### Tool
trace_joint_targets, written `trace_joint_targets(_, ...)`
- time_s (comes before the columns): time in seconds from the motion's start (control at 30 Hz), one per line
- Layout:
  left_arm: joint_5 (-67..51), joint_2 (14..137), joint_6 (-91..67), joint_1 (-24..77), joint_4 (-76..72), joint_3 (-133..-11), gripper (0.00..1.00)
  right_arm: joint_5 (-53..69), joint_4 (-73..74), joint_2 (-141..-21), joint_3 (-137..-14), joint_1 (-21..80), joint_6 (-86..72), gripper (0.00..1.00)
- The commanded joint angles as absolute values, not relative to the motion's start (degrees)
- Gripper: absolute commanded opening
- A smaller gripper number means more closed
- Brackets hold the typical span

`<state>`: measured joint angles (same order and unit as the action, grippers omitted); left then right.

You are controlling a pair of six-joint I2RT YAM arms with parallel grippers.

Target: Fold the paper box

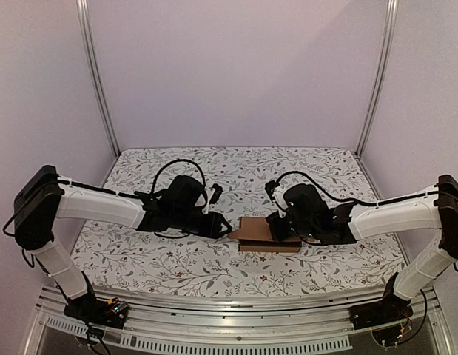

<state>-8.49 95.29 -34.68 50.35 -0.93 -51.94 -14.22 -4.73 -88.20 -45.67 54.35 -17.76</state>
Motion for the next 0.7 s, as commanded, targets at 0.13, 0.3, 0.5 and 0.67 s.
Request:
trace_joint_targets(0.13,-18.48,100.90,-37.94,49.66,-5.69,-55.33,0.37,-14.41,-2.73,-86.78,-45.44,54.12,-17.97,0.00)
trace_joint_targets(0.3,-19.99,103.61,-39.04,49.66,-6.15,-55.96,0.36,-14.33,-2.77,-87.33,-45.61,54.14,-18.21,0.00)
trace_joint_targets(0.5,-20.49,107.12,-39.97,49.66,-6.67,-56.64,0.35,-14.33,-2.78,-87.53,-45.53,54.14,-18.54,0.00)
trace_joint_targets(0.67,-21.05,109.10,-40.77,49.83,-7.34,-57.42,0.35,-14.11,-2.73,-87.87,-45.44,54.13,-18.72,0.00)
